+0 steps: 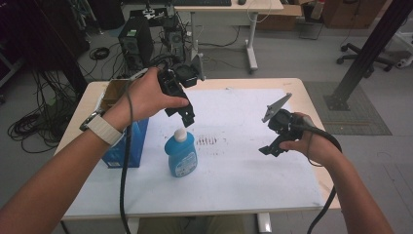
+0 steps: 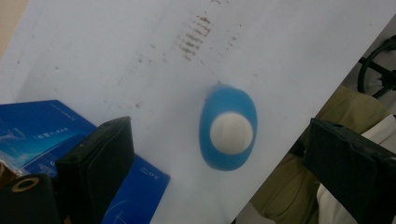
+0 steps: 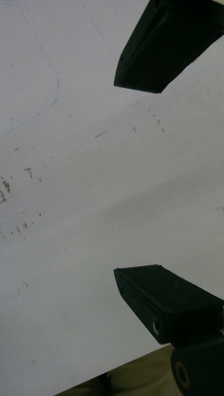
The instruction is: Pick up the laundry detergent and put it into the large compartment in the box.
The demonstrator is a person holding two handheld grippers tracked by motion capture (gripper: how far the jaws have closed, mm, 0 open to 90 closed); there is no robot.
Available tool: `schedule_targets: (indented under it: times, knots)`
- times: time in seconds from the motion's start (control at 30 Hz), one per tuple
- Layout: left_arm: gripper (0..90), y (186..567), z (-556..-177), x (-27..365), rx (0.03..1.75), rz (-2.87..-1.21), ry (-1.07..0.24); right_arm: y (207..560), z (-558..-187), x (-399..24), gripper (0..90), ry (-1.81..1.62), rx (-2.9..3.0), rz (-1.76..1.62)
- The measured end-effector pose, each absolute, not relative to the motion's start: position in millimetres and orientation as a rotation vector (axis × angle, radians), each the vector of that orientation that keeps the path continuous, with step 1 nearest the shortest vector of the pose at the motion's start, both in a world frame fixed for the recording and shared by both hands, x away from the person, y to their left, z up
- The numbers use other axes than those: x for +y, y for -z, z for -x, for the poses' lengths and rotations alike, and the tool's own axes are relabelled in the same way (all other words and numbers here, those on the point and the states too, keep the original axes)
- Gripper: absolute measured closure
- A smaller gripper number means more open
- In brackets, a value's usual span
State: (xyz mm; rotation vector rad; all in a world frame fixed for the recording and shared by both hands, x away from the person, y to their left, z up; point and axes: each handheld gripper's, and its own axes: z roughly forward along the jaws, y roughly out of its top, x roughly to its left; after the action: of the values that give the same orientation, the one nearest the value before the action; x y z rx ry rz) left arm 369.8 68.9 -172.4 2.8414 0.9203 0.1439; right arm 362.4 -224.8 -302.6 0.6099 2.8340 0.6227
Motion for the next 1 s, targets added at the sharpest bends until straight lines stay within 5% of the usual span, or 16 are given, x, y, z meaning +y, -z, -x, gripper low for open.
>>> schedule_targets:
  times: [1.0]
  knots:
    - [9.7, 199, -362, 78, 0.943, -2.818, -0.116, 305, -362, -221, 7.9, -0.607, 2.849, -0.601]
